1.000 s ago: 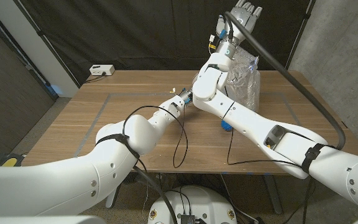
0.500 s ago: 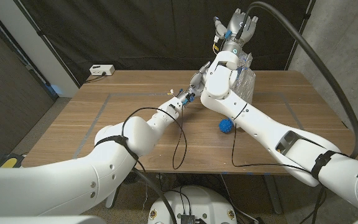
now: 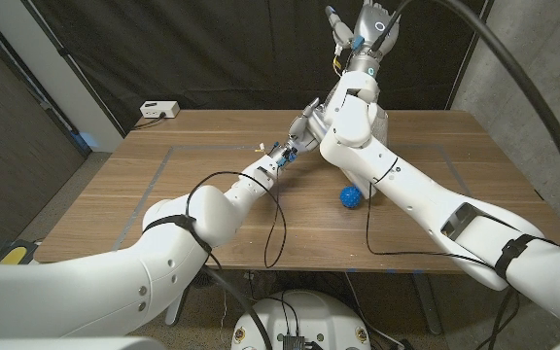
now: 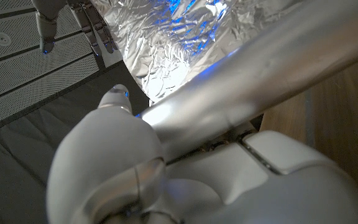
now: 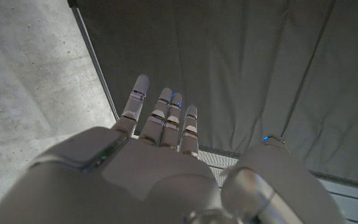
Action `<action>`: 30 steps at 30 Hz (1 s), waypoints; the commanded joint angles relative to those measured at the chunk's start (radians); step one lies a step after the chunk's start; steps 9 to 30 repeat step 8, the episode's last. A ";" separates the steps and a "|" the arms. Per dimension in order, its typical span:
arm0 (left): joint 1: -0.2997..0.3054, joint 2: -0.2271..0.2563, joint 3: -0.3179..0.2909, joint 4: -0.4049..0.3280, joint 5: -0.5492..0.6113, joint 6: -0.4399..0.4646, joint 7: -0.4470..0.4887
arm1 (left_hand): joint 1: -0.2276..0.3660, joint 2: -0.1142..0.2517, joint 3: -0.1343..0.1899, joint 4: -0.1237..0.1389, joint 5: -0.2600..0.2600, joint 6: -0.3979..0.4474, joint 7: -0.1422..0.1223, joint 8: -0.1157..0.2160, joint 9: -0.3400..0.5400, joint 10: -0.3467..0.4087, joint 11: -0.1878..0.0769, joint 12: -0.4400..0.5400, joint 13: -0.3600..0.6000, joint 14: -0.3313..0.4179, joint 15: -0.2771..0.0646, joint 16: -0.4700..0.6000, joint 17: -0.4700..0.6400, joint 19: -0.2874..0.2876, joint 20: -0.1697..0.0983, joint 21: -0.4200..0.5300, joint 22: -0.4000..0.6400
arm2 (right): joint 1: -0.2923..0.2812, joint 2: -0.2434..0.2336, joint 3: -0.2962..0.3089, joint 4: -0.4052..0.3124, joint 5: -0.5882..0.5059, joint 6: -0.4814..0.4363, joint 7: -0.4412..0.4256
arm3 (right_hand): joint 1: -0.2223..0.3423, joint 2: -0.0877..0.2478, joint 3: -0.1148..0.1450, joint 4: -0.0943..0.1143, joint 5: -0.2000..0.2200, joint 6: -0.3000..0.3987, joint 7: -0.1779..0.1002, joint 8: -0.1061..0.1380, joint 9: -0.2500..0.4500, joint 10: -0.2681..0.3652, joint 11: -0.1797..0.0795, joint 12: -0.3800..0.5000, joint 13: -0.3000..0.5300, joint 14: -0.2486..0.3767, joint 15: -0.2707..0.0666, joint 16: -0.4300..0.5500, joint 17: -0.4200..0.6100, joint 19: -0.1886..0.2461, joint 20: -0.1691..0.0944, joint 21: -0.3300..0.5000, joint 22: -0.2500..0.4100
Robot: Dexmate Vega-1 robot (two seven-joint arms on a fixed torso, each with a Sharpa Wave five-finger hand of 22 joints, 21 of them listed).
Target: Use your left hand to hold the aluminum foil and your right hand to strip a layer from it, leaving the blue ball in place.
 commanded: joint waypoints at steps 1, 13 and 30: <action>-0.016 0.049 0.026 0.070 -0.062 -0.069 -0.037 | -0.022 0.025 0.000 0.009 0.005 0.017 0.007 0.005 0.000 0.012 -0.022 0.003 0.005 0.009 -0.128 -0.005 0.002 0.004 -0.007 -0.004 0.001 | -0.023 -0.033 0.018 -0.090 0.076 0.025 -0.064 | -0.011 0.004 -0.003 0.005 0.007 0.018 -0.003 0.008 -0.001 0.020 0.000 0.011 -0.001 0.008 0.003 0.003 -0.004 0.001 0.010 -0.009 0.001; 0.014 0.067 0.064 0.071 -0.138 -0.105 -0.086 | -0.025 0.022 -0.004 0.014 0.004 0.015 0.006 0.003 -0.002 0.014 -0.026 0.003 0.007 0.013 -0.128 -0.008 0.001 0.006 -0.008 -0.008 0.000 | -0.047 -0.038 0.032 -0.072 0.132 0.121 -0.124 | -0.015 0.011 -0.003 0.006 0.009 0.023 -0.003 0.008 -0.001 0.028 -0.004 0.014 -0.005 0.027 -0.004 0.010 -0.011 0.009 0.009 -0.015 0.001; 0.014 0.067 0.064 0.071 -0.138 -0.105 -0.086 | -0.025 0.022 -0.004 0.014 0.004 0.015 0.006 0.003 -0.002 0.014 -0.026 0.003 0.007 0.013 -0.128 -0.008 0.001 0.006 -0.008 -0.008 0.000 | -0.047 -0.038 0.032 -0.072 0.132 0.121 -0.124 | -0.015 0.011 -0.003 0.006 0.009 0.023 -0.003 0.008 -0.001 0.028 -0.004 0.014 -0.005 0.027 -0.004 0.010 -0.011 0.009 0.009 -0.015 0.001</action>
